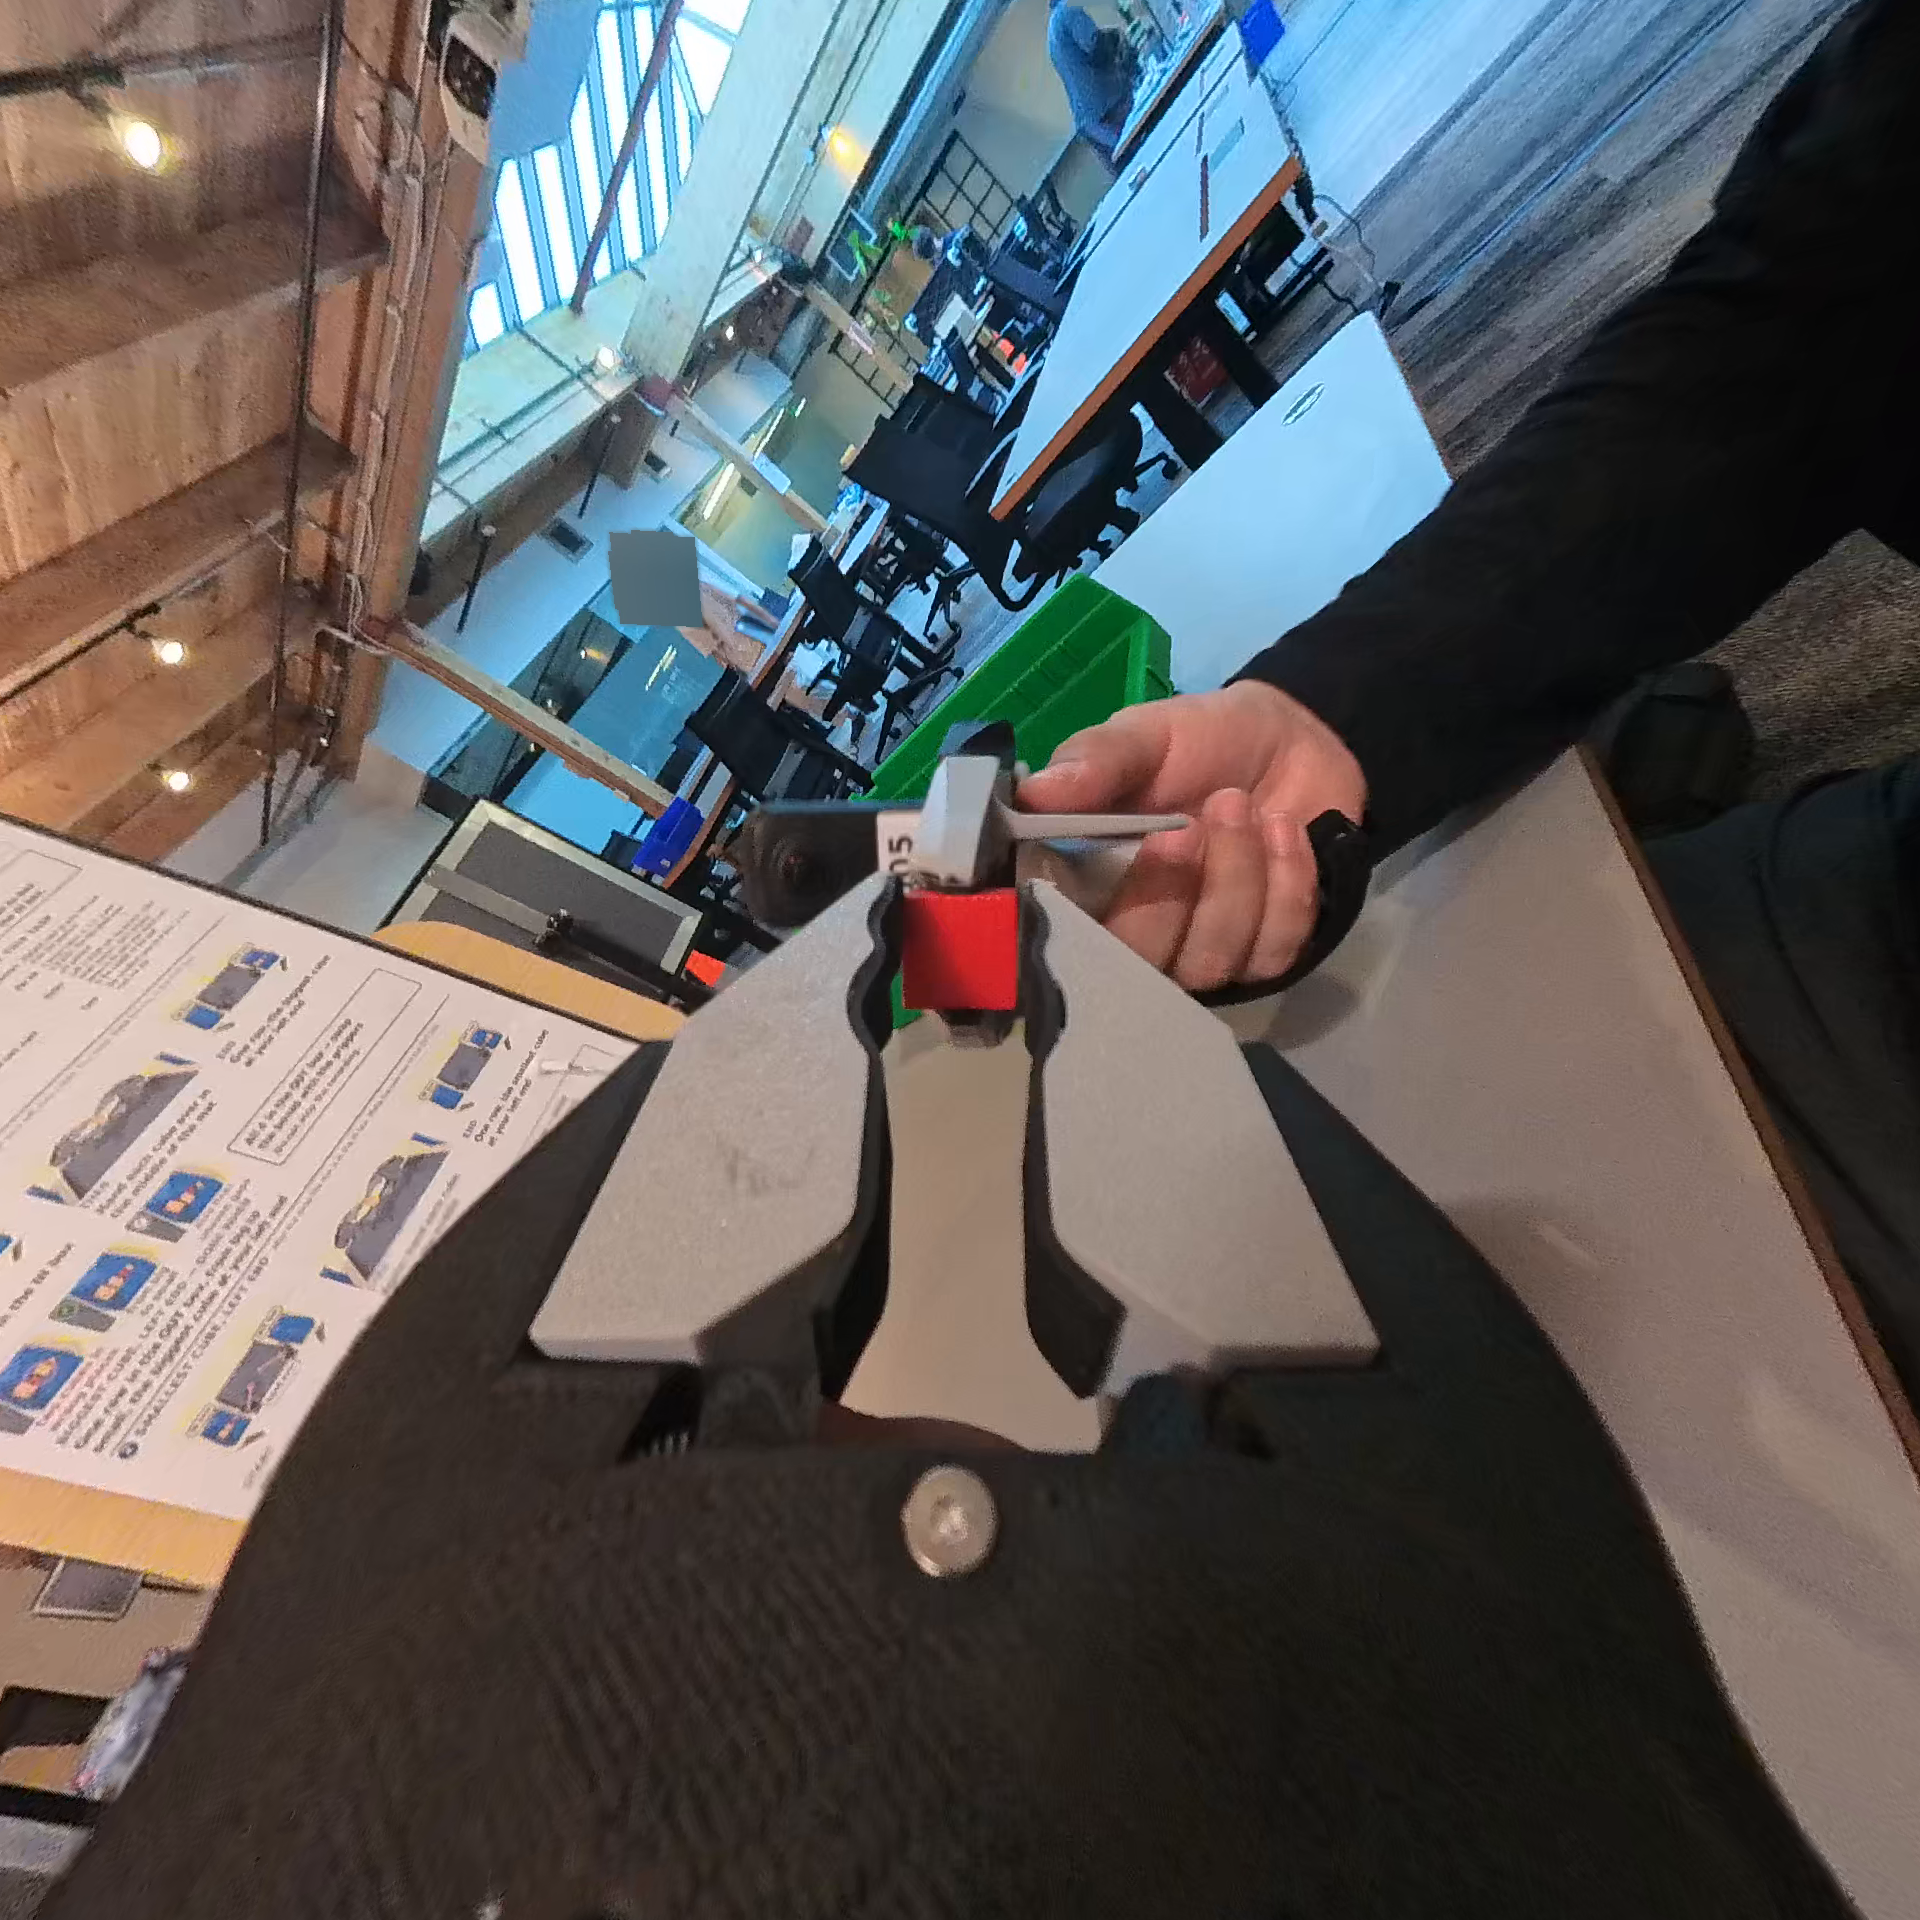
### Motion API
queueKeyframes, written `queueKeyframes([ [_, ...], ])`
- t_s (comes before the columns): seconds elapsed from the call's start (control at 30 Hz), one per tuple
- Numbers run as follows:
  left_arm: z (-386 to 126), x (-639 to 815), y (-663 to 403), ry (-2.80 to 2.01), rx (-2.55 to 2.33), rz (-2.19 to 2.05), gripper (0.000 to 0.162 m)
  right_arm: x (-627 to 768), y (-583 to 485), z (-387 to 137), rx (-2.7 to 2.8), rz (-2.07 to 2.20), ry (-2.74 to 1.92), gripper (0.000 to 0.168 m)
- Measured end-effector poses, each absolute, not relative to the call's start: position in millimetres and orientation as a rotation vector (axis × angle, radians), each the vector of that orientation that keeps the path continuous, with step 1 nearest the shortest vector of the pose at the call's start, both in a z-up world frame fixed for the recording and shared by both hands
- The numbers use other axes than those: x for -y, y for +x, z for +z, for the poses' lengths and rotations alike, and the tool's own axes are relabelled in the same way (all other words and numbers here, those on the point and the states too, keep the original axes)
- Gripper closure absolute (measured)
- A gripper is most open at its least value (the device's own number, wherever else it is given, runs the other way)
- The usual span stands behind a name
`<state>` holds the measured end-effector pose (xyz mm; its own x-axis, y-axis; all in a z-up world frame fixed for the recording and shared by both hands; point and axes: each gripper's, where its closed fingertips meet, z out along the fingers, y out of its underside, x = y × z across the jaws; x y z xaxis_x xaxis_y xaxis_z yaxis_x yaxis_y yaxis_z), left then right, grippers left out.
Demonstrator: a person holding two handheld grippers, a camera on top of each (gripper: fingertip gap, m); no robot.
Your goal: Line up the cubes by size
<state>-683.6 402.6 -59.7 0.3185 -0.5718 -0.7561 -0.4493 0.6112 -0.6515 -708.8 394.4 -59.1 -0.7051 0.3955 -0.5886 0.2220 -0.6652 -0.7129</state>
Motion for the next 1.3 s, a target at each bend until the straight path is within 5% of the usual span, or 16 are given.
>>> queueKeyframes([
  [0.03, -61, -405, -685, -1.007, -1.290, -0.100, 0.143, -397, -711, -60, 1.223, 2.476, -1.190, 0.149],
  [0.17, -57, -408, -695, -1.052, -1.171, -0.064, 0.142, -403, -705, -53, 1.255, 2.208, -1.294, 0.150],
  [0.43, -89, -402, -737, -1.286, -0.972, -0.002, 0.143, -542, -591, -28, 1.279, 0.991, -1.522, 0.150],
  [0.6, -111, -390, -754, -1.350, -0.940, 0.000, 0.144, -654, -505, -88, 1.411, 0.437, -1.782, 0.149],
  [0.93, -125, -402, -761, -1.432, -0.894, -0.044, 0.144, -684, -505, -234, 1.993, 0.119, -1.850, 0.149],
  [1.0, -123, -404, -765, -1.437, -0.867, -0.058, 0.142, -687, -504, -241, 2.006, 0.102, -1.884, 0.133],
  [1.07, -121, -404, -771, -1.440, -0.842, -0.059, 0.141, -687, -502, -235, 1.976, 0.141, -1.920, 0.113],
  [1.3, -96, -421, -862, -1.551, -0.481, 0.041, 0.146, -672, -502, -121, 1.570, 0.423, -1.747, 0.122],
])
